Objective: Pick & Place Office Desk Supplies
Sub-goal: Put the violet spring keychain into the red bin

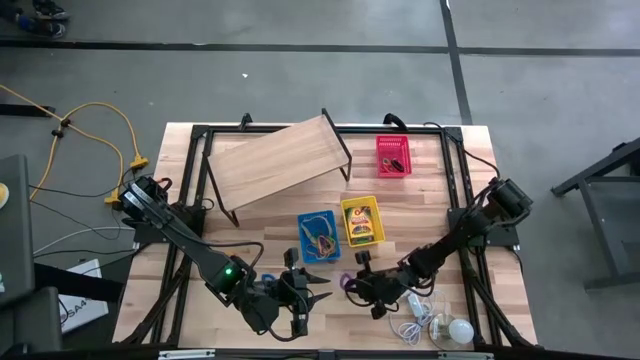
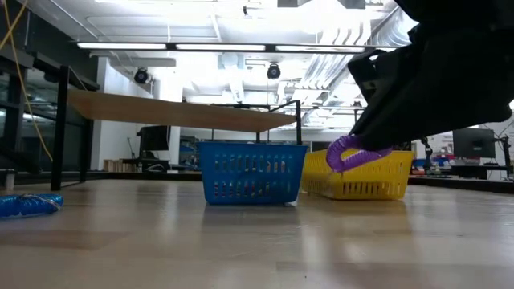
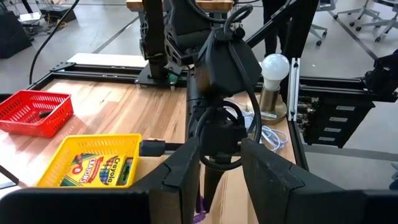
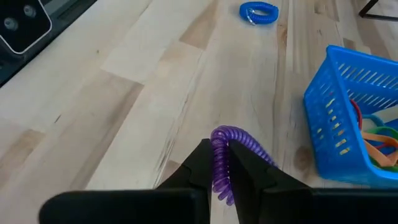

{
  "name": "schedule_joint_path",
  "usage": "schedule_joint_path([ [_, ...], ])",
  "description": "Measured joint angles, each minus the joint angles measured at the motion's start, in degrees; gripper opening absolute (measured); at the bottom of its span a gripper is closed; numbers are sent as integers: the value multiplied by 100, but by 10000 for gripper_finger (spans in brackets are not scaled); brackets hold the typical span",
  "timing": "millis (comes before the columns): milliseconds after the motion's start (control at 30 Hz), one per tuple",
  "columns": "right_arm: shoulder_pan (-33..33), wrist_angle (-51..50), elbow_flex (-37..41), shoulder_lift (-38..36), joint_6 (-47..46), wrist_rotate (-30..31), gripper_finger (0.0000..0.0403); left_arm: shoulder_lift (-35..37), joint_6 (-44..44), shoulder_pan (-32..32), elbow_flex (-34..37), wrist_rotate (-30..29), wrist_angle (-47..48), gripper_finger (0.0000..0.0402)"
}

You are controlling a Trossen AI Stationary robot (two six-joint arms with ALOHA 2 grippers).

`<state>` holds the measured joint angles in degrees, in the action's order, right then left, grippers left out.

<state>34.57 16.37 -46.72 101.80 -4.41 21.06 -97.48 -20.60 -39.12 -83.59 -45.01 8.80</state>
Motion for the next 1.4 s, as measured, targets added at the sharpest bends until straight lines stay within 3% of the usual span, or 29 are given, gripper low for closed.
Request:
schedule_joint_path([
  [300,-2,-20,-2,-38,-1,0,29,-1,1,1,0,0,0,113],
  [700,-181,-674,-10,-1244,194,85,29,-1,2,1,0,0,4,113],
  [1067,-256,-970,-11,-1390,187,299,29,-1,1,-1,0,0,-10,113],
  [1400,-1060,-1361,-11,-1427,-365,-449,29,-1,1,0,0,0,-31,113],
])
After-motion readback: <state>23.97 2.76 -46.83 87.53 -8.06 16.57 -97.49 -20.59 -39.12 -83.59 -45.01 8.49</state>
